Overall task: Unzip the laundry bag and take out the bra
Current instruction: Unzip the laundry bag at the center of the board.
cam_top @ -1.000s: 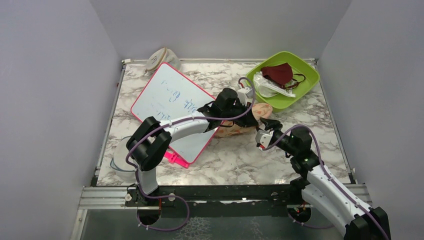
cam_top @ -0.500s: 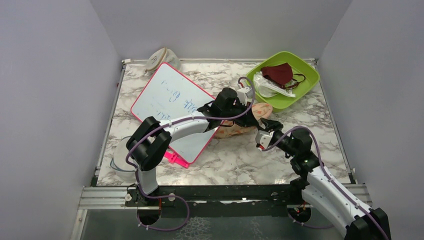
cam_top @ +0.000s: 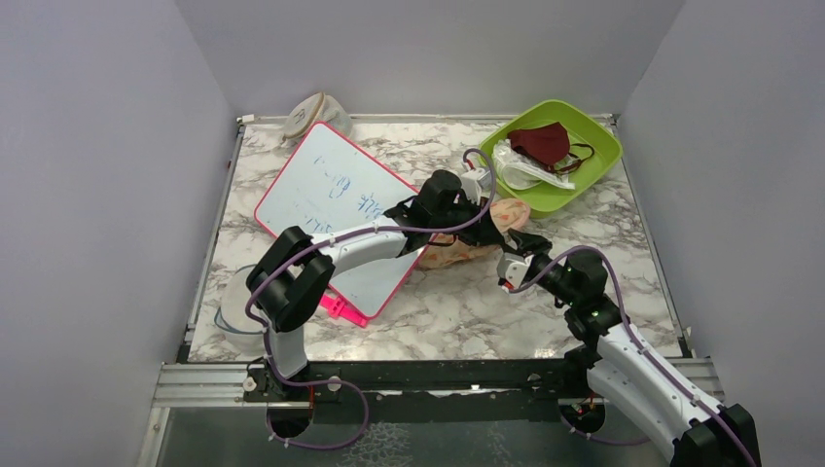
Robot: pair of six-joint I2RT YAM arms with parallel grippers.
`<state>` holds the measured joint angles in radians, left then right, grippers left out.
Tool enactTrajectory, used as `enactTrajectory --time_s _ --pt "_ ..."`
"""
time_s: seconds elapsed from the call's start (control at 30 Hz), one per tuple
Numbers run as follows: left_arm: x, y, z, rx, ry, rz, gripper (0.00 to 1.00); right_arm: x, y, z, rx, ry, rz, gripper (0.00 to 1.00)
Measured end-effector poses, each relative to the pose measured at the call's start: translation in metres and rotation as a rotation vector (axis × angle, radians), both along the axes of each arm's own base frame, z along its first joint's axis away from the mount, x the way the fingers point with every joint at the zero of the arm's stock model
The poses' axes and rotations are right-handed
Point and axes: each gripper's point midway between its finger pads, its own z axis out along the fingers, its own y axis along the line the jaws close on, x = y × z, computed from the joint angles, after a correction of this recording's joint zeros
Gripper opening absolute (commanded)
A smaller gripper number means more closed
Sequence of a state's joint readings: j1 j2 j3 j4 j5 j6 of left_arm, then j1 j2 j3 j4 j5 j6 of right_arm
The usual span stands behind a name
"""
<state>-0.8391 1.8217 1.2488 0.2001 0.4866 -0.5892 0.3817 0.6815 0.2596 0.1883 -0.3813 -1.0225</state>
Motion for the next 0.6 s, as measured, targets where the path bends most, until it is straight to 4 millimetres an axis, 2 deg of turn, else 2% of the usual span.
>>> enactTrajectory --time_s 0.6 --pt "0.0003 -0.0032 0.0001 -0.011 -0.003 -0.012 0.00 -0.0029 -0.0057 0.0005 0.009 -0.012 -0.029 0.32"
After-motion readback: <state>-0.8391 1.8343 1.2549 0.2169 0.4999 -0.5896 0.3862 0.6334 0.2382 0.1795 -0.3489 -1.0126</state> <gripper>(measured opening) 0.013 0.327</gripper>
